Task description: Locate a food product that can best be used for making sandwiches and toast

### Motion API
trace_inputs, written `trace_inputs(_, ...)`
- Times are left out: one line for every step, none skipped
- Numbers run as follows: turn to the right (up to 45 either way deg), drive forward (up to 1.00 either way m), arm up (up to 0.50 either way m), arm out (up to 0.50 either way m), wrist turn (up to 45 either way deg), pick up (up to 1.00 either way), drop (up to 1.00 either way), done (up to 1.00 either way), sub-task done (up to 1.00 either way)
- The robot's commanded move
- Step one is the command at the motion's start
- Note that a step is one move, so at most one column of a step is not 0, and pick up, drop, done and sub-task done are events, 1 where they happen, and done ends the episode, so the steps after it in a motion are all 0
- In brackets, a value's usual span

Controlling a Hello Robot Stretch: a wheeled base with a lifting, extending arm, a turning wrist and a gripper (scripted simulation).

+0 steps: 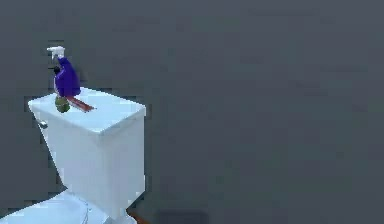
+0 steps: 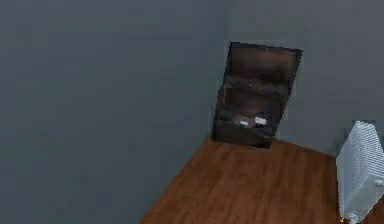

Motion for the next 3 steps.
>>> trace_inputs(45.0,0.0,0.0,0.0,0.0,0.0,0.0,0.0,0.0)
trace_inputs(45.0,0.0,0.0,0.0,0.0,0.0,0.0,0.0,0.0)
trace_inputs(45.0,0.0,0.0,0.0,0.0,0.0,0.0,0.0,0.0)
